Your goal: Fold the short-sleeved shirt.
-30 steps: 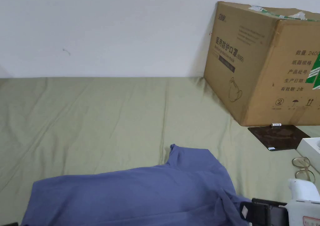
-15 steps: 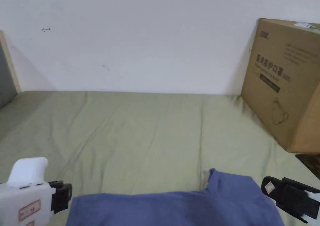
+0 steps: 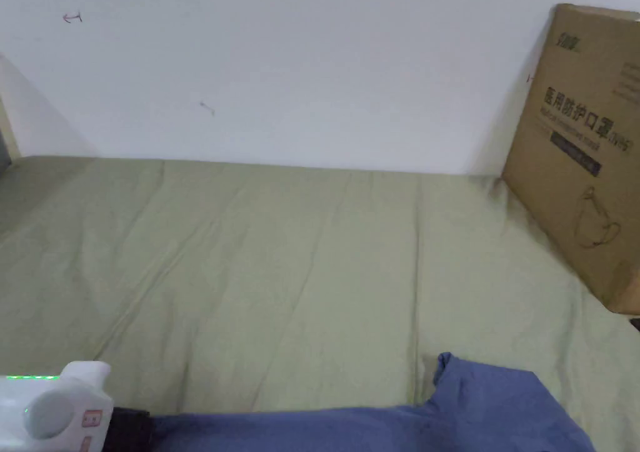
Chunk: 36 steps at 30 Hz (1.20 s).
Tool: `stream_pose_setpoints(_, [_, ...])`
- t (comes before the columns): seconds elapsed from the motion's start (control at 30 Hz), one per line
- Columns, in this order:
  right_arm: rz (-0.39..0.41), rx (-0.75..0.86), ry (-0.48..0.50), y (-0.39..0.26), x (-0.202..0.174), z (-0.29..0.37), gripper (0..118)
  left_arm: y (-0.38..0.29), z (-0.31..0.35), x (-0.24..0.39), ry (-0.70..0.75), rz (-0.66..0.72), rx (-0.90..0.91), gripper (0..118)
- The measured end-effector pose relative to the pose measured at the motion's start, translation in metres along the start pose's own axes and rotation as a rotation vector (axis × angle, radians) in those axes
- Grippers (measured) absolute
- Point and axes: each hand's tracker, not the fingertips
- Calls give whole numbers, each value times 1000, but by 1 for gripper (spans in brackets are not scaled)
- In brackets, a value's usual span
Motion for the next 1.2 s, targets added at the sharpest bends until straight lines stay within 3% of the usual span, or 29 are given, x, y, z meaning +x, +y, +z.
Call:
stream_pose_setpoints(0.03, [3, -4, -15, 0, -2, -1, 0, -5, -8, 1, -54, 30, -14, 113])
stream_pose_setpoints(0.1, [25, 1, -52, -2, 1, 0, 0, -10, 8, 19, 45, -11, 82, 115])
stream_pose_setpoints(0.17, [69, 25, -132, -2, 4, 0, 0, -15, 26, 39, 54, -90, 154, 103])
stream_pose_setpoints(0.2, [73, 29, -134, -2, 8, -2, 0, -19, 34, 48, 44, -134, 184, 82])
stream_pose_setpoints(0.23, [65, 28, -125, 0, 15, -4, 0, -24, 40, 59, 10, -172, 206, 53])
stream_pose_setpoints(0.27, [55, 30, -123, 4, 22, -6, 0, -23, 48, 64, -15, -189, 196, 15])
stream_pose_setpoints(0.3, [27, 24, -120, 12, 29, -11, 0, -25, 53, 68, 2, -184, 202, 2])
stream_pose_setpoints(0.4, [-37, 21, -122, 45, 59, -31, 0, -22, 79, 65, -113, -122, 258, 2])
stream_pose_setpoints(0.53, [6, -18, -183, 102, 102, -82, 4, -15, 119, 54, -106, -95, 341, 2])
stream_pose_setpoints(0.57, [-4, -69, -199, 116, 114, -101, 32, -13, 126, 51, -117, -81, 355, 2])
stream_pose_setpoints(0.6, [-24, -135, -234, 125, 123, -119, 92, -10, 129, 48, -125, -72, 357, 2])
stream_pose_setpoints(0.63, [-29, -213, -251, 130, 133, -141, 118, -8, 133, 45, -131, -61, 359, 2])
stream_pose_setpoints(0.67, [-14, -192, -251, 137, 139, -157, 116, -7, 141, 42, -135, -49, 361, 2])
stream_pose_setpoints(0.7, [-59, -227, -283, 137, 145, -173, 116, -6, 144, 40, -141, -39, 359, 2])
stream_pose_setpoints(0.77, [-57, -309, -358, 139, 152, -205, 116, -2, 145, 36, -146, -9, 355, 2])
stream_pose_setpoints(0.9, [-26, -373, -418, 137, 158, -225, 111, -2, 144, 35, -145, 14, 332, 2])
stream_pose_setpoints(0.97, [67, -378, -497, 133, 149, -218, 87, -5, 140, 36, -130, -2, 308, 2])
stream_pose_setpoints(1.03, [153, -410, -377, 133, 138, -208, 61, -4, 132, 39, -108, -22, 278, 2])
stream_pose_setpoints(1.07, [163, -433, -318, 132, 131, -206, 40, -7, 129, 37, -103, -21, 269, 2])
stream_pose_setpoints(1.1, [153, -432, -290, 125, 131, -197, 3, -8, 126, 37, -107, -14, 265, 2])
stream_pose_setpoints(1.2, [51, -338, -222, 126, 122, -175, 1, -12, 120, 32, -97, 24, 269, 2])
